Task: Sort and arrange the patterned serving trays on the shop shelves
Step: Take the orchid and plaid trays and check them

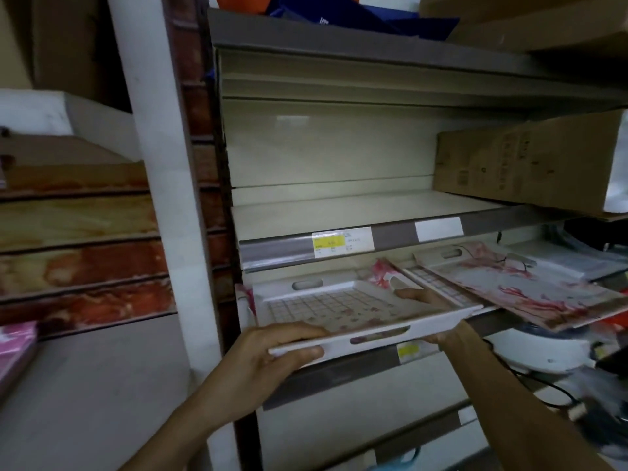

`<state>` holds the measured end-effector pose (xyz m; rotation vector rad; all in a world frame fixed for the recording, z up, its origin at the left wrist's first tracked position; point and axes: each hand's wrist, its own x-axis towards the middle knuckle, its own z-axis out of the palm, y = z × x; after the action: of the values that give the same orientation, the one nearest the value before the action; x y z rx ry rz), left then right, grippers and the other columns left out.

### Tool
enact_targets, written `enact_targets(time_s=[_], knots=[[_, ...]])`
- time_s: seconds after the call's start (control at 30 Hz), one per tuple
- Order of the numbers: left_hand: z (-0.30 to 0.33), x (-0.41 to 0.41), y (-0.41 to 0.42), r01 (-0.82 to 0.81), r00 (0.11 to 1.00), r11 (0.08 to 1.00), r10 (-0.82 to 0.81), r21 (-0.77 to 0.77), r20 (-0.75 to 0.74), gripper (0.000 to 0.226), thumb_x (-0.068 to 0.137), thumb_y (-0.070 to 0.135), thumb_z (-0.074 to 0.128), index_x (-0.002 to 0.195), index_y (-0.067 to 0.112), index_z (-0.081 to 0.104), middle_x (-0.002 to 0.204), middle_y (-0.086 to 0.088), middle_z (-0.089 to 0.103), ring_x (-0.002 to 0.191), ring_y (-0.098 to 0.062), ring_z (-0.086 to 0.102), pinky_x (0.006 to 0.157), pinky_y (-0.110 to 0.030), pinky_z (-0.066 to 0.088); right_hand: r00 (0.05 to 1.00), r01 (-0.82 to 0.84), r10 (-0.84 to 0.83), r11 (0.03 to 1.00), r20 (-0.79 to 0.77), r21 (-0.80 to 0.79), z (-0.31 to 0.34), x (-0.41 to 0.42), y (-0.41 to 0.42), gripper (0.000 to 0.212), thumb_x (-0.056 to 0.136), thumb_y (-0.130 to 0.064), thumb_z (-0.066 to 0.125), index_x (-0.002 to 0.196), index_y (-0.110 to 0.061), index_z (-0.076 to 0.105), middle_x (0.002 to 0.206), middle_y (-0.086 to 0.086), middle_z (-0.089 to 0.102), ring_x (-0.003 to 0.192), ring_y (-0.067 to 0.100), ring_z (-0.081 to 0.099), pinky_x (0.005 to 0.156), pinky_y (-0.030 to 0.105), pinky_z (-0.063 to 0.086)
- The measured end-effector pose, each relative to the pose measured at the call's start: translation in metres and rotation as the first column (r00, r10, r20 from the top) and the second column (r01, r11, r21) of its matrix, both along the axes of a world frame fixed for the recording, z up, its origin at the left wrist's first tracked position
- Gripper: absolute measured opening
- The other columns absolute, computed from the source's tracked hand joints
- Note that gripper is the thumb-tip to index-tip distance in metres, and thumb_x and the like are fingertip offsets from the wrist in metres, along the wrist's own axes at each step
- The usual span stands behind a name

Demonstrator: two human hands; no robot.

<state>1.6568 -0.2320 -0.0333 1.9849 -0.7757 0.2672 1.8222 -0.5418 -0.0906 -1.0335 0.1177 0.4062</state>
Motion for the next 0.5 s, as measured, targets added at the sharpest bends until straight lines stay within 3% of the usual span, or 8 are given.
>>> enact_targets(time_s=[0.07, 0.1, 0.17, 0.23, 0.27, 0.37, 0.5], knots=[[-0.001, -0.005, 0.002, -0.029, 0.998, 0.999, 0.027, -0.033, -0.062, 0.025, 0.086, 0.022, 0.064, 0.107, 0.032, 0.074, 0.112, 0.023, 0.07, 0.111, 0.004, 0.061, 0.095, -0.011, 0.045, 0.999, 0.048, -0.048, 0.998, 0.004, -0.045, 0.001, -0.009, 0.002, 0.104, 0.044, -0.011, 0.094, 0.136, 0.004, 0.049, 0.132, 0.023, 0.057, 0.105, 0.039, 0.062, 0.098, 0.047, 0.05], [-0.002, -0.008, 0.004, -0.038, 0.997, 0.998, 0.035, -0.04, -0.073, 0.025, 0.085, 0.022, 0.065, 0.106, 0.032, 0.075, 0.111, 0.022, 0.07, 0.111, 0.004, 0.061, 0.095, -0.01, 0.045, 0.997, 0.083, -0.083, 0.994, 0.011, -0.068, 0.007, -0.018, 0.005, 0.088, 0.053, -0.012, 0.089, 0.132, 0.003, 0.053, 0.123, 0.023, 0.063, 0.1, 0.038, 0.064, 0.096, 0.046, 0.051], [-0.007, -0.015, 0.007, -0.016, 0.998, 1.0, 0.014, -0.024, -0.06, 0.026, 0.082, 0.018, 0.069, 0.106, 0.029, 0.075, 0.113, 0.018, 0.07, 0.114, 0.0, 0.06, 0.096, -0.01, 0.044, 0.995, 0.094, -0.089, 0.987, 0.044, -0.131, 0.018, -0.036, 0.007, 0.043, 0.077, -0.014, 0.07, 0.117, -0.002, 0.06, 0.093, 0.02, 0.071, 0.074, 0.033, 0.071, 0.073, 0.041, 0.06], [-0.015, -0.023, 0.009, 0.018, 1.0, 0.999, -0.017, 0.039, -0.016, 0.031, 0.079, 0.015, 0.075, 0.108, 0.025, 0.074, 0.116, 0.014, 0.07, 0.121, -0.003, 0.056, 0.102, -0.013, 0.04, 0.997, 0.072, -0.068, 0.98, 0.028, -0.188, 0.021, -0.046, 0.0, 0.03, 0.092, -0.019, 0.056, 0.117, -0.003, 0.06, 0.092, 0.022, 0.069, 0.066, 0.033, 0.072, 0.055, 0.04, 0.06], [-0.02, -0.027, 0.01, 0.025, 1.0, 0.997, -0.025, 0.073, 0.005, 0.034, 0.077, 0.015, 0.078, 0.109, 0.024, 0.074, 0.119, 0.014, 0.068, 0.126, -0.004, 0.052, 0.106, -0.015, 0.037, 0.997, 0.07, -0.063, 0.974, 0.038, -0.215, 0.02, -0.051, -0.004, 0.035, 0.093, -0.022, 0.056, 0.121, -0.001, 0.06, 0.101, 0.024, 0.068, 0.073, 0.034, 0.073, 0.06, 0.04, 0.061], [-0.033, -0.037, 0.013, 0.001, 0.999, 0.985, -0.007, 0.174, 0.036, 0.05, 0.072, 0.022, 0.084, 0.118, 0.028, 0.068, 0.137, 0.018, 0.054, 0.139, -0.001, 0.034, 0.114, -0.013, 0.024, 0.992, 0.118, -0.1, 0.96, 0.083, -0.255, 0.008, -0.066, -0.017, 0.047, 0.083, -0.029, 0.068, 0.121, -0.002, 0.065, 0.122, 0.027, 0.064, 0.108, 0.044, 0.064, 0.098, 0.055, 0.049], [-0.052, -0.051, 0.025, -0.044, 0.998, 0.951, 0.054, 0.304, -0.025, 0.069, 0.075, 0.026, 0.082, 0.135, 0.033, 0.05, 0.152, 0.025, 0.026, 0.144, 0.005, 0.016, 0.114, -0.012, 0.025, 0.975, 0.173, -0.121, 0.943, 0.188, -0.286, 0.002, -0.095, -0.019, 0.03, 0.09, -0.026, 0.06, 0.111, -0.007, 0.07, 0.107, 0.021, 0.072, 0.101, 0.041, 0.067, 0.099, 0.055, 0.048]])
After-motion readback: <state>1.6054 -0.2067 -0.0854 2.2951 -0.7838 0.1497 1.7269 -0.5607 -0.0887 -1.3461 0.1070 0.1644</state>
